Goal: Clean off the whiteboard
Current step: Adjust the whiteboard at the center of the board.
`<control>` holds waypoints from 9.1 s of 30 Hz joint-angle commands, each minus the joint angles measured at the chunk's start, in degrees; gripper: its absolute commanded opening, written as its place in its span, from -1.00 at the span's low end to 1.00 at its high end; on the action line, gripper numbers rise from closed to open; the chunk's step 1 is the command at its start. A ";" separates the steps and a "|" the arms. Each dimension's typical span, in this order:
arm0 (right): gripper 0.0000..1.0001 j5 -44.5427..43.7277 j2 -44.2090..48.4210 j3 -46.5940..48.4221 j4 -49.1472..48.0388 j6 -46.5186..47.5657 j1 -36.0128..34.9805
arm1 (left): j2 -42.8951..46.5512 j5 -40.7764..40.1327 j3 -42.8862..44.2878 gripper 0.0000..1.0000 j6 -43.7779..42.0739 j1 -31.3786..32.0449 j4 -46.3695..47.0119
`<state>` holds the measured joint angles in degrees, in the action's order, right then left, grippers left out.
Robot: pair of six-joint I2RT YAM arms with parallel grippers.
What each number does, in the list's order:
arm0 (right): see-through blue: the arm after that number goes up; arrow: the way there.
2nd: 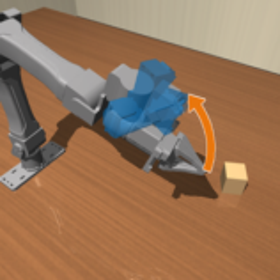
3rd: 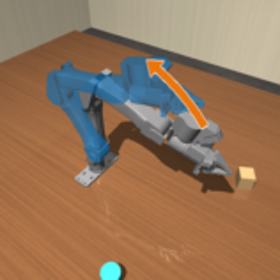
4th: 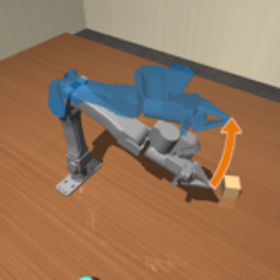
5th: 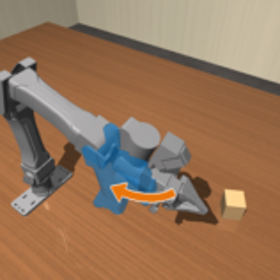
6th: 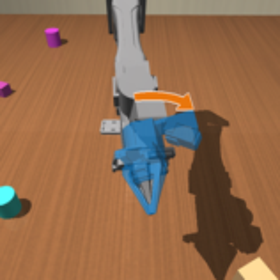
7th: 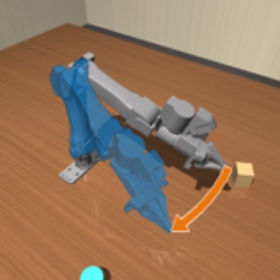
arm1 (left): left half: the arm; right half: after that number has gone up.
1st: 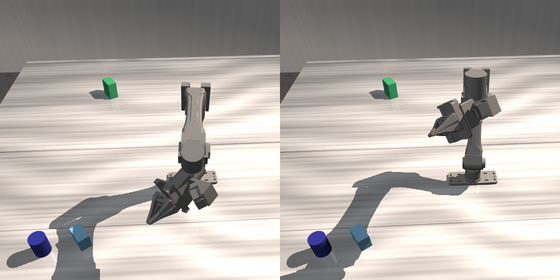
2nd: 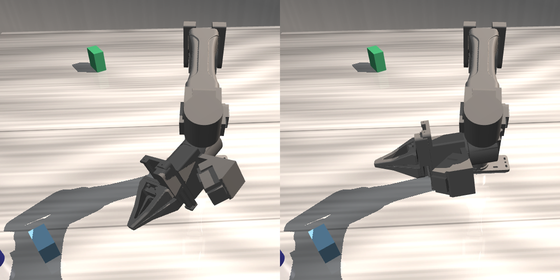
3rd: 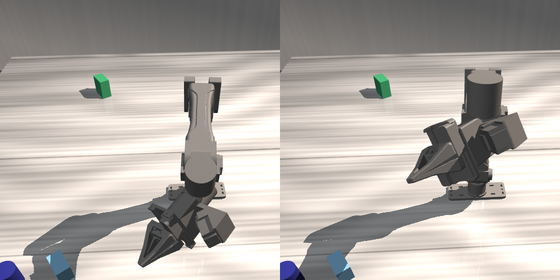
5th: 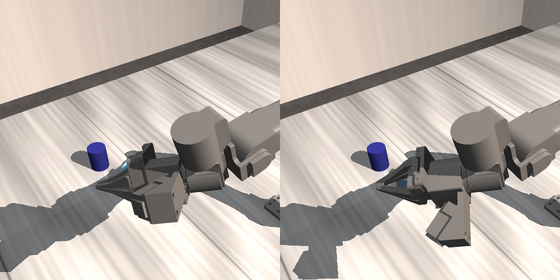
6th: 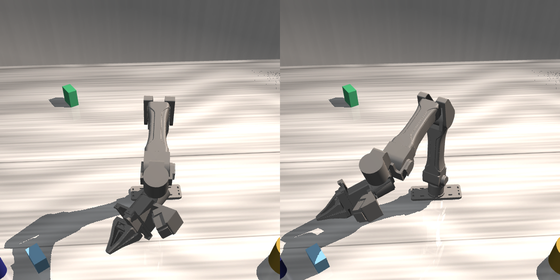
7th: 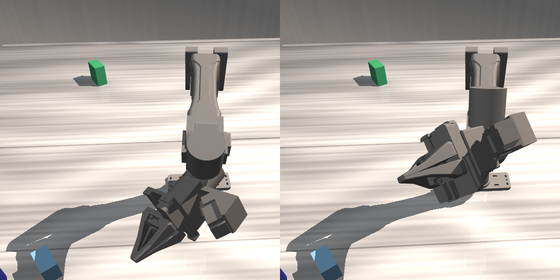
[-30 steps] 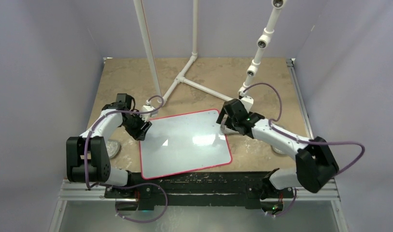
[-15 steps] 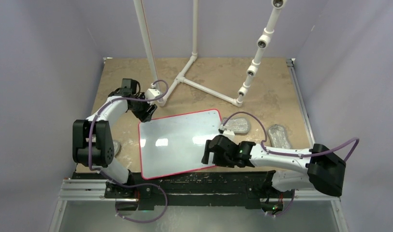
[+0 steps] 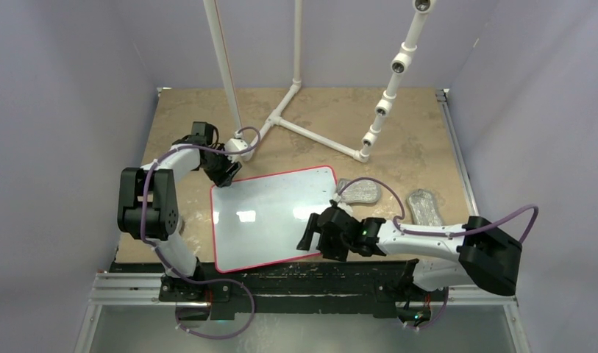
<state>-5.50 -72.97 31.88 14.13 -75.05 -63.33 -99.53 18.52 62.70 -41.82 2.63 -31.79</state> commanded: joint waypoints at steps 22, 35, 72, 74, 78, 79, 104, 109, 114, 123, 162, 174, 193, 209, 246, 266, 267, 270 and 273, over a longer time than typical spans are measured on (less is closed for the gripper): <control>0.95 -10.28 -12.36 6.42 1.21 5.23 11.30 | 0.95 -4.91 -9.95 -0.13 -11.31 -0.33 -4.50; 0.96 -14.72 -17.68 10.94 2.57 6.58 14.01 | 2.47 -6.22 -16.09 -0.27 -16.53 -0.25 -8.69; 0.96 -14.87 -10.11 0.46 0.17 0.19 12.37 | 2.45 -15.35 -12.16 -0.19 -0.80 -0.30 22.58; 0.96 -14.69 -10.00 0.00 -0.24 0.02 12.35 | 2.89 -13.32 -12.83 -0.19 -2.92 0.26 18.78; 0.97 -15.00 -10.50 -0.17 -0.41 -0.62 12.35 | 5.13 -13.83 -17.33 -0.17 -9.76 2.13 16.10; 0.97 -15.20 -10.60 -0.15 -0.30 -0.82 12.35 | 5.55 -13.16 -18.14 -0.16 -11.04 2.36 15.01; 0.97 -19.52 -22.36 14.81 4.61 4.63 12.62 | 16.59 -1.25 -23.91 -0.21 -25.09 6.07 -8.07; 0.97 -21.06 -20.51 12.33 5.65 4.65 13.39 | 18.15 -0.62 -18.26 -0.23 -22.75 5.81 -9.67; 0.97 -21.35 -19.13 10.94 4.03 7.15 16.47 | 18.20 -2.24 -11.53 -0.26 -17.15 5.13 -6.44; 0.97 -20.90 -22.99 13.11 1.94 7.03 16.48 | 13.48 -14.44 -16.11 -0.27 -15.15 0.44 13.56; 0.97 -15.44 -26.61 23.45 1.95 15.45 16.54 | 25.74 6.56 -28.46 -0.25 -25.55 12.30 -12.78; 0.97 -11.78 -11.76 7.99 0.95 14.07 16.28 | 23.59 -5.96 -22.36 -0.27 -14.01 10.73 -0.78; 0.97 2.07 -13.57 12.81 -7.73 9.60 11.43 | 18.12 -2.63 -29.35 -0.25 -12.18 17.00 5.29; 0.97 -7.30 -3.48 16.35 2.78 10.35 11.75 | 21.11 -4.45 -28.88 -0.32 -12.14 18.13 2.73; 0.66 -36.18 -26.59 27.77 7.52 30.69 18.68 | 13.58 3.02 -22.30 -0.25 -1.61 18.51 2.25; 0.96 -40.57 -26.82 35.65 12.90 33.90 19.83 | 23.50 2.60 -9.56 -0.32 0.99 21.59 -7.75; 0.96 -40.48 -27.30 36.26 11.80 34.41 20.29 | 23.27 0.99 -9.14 -0.31 2.99 21.20 -5.07; 0.96 -38.77 -29.40 38.36 6.82 37.27 21.35 | 21.51 -0.58 -8.03 -0.30 5.08 20.39 -0.39; 0.96 -38.23 -33.84 43.38 6.11 38.59 21.45 | 19.51 -3.00 -7.84 -0.29 6.64 20.09 3.68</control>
<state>-42.09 -102.89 68.71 23.99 -39.24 -42.46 -77.73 19.31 53.47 -39.57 23.24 -35.11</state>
